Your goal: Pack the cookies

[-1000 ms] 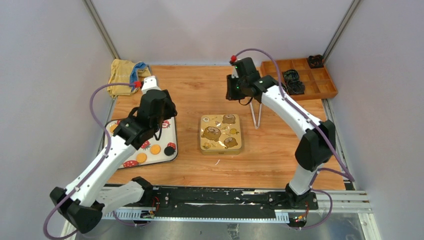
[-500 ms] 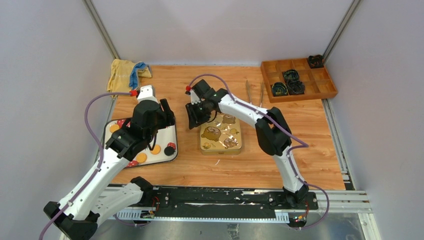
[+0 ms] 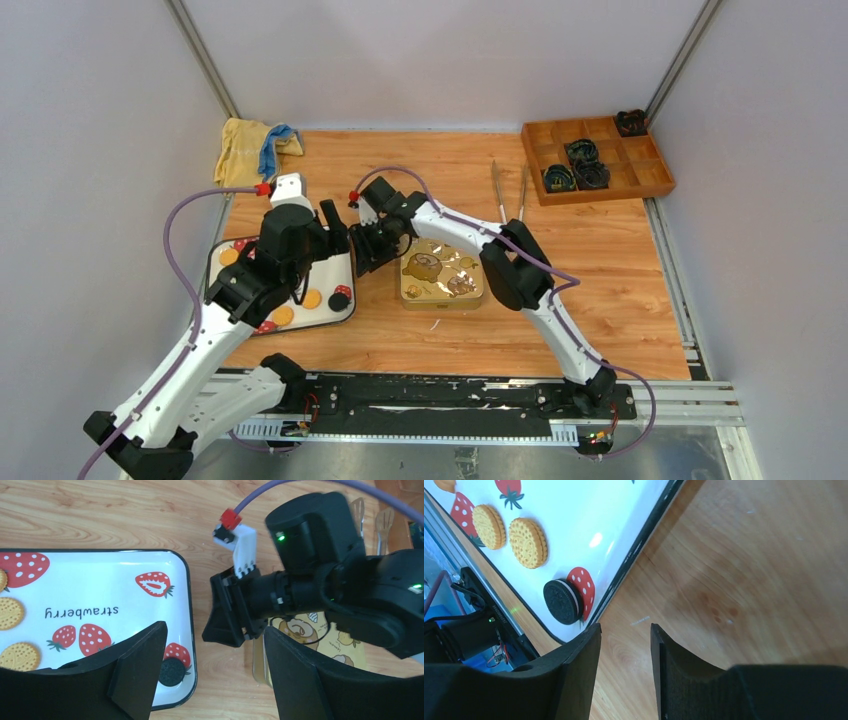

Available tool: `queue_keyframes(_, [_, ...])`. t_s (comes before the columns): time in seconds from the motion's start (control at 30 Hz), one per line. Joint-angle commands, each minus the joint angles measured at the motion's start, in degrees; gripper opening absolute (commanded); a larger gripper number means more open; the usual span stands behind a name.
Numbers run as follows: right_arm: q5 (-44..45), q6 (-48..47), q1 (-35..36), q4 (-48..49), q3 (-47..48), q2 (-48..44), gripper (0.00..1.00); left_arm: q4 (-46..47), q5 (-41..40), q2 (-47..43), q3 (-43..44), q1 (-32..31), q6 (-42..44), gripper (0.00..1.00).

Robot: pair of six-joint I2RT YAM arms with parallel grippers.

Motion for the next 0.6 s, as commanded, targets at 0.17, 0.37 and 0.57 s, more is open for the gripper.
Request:
queue_keyframes(0.17, [-4.54, 3.83, 4.14, 1.11, 4.29, 5.6, 0.45, -1.58, -2.77, -2.6, -0.5, -0.13, 1.76, 0.78])
queue_keyframes(0.37, [-5.51, 5.72, 4.99, 2.73, 4.57, 6.6, 0.37, -1.86, -3.24, -3.32, -1.61, -0.13, 1.75, 0.79])
queue_keyframes(0.57, [-2.72, 6.87, 5.0, 2.91, 5.58, 6.84, 0.05, -2.18, -3.05, -3.93, -1.76, -0.13, 1.72, 0.79])
